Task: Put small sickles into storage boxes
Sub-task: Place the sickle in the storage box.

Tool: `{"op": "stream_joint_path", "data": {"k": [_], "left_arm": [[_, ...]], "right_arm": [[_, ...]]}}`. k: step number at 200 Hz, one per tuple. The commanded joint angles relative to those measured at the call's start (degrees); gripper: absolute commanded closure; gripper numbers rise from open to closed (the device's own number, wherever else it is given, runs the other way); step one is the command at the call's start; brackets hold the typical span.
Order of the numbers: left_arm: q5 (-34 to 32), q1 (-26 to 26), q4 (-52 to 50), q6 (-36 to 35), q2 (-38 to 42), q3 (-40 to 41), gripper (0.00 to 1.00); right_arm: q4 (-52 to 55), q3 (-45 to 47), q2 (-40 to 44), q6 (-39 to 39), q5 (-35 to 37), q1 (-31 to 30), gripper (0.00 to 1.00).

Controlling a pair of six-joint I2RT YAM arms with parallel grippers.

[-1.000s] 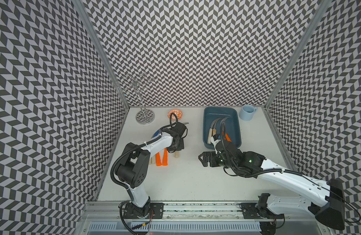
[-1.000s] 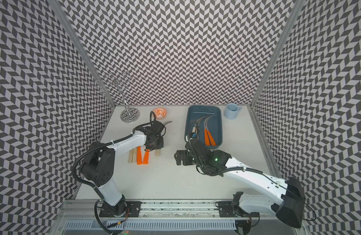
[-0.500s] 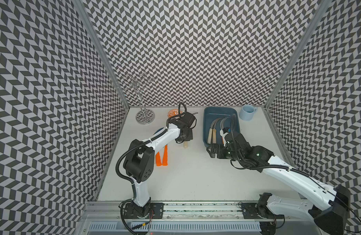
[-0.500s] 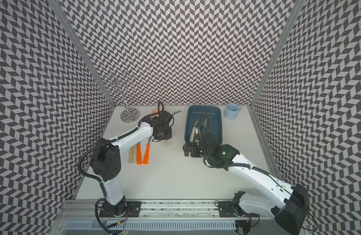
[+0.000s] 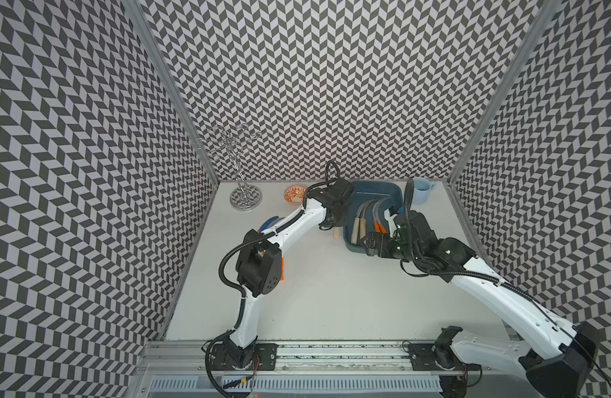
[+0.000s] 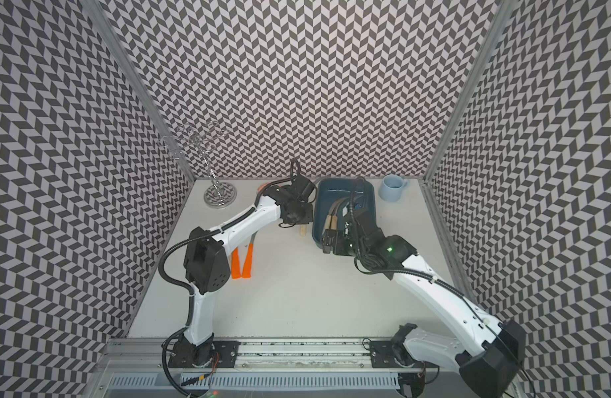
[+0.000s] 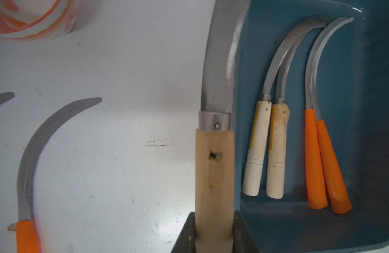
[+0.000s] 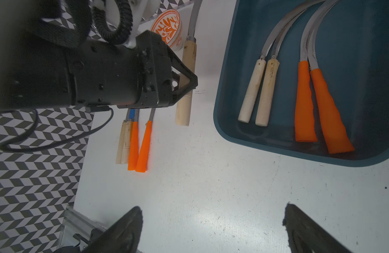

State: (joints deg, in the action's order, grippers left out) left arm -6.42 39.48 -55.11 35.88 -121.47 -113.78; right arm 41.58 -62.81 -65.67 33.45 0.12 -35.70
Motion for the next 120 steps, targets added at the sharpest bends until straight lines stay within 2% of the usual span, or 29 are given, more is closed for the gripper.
{"op": "stream_joint_path", "data": {"k": [1, 52, 120], "left_arm": [[0.48, 1.41, -2.54, 1.54, -2.69, -5.94, 0.99], [4.43, 2.9, -3.19, 2.85, -9.2, -14.98, 0.99], [10.81, 3.81, 5.51, 5.14, -13.42, -16.33, 1.0]], "right_arm": [[0.99, -1.79, 1.91, -2.12, -1.05, 1.78, 0.0], [3.23, -1.53, 3.15, -3.48, -0.97, 4.38, 0.0], [4.58, 0.94, 5.97, -4.01, -1.62, 6.43, 0.0]]}}
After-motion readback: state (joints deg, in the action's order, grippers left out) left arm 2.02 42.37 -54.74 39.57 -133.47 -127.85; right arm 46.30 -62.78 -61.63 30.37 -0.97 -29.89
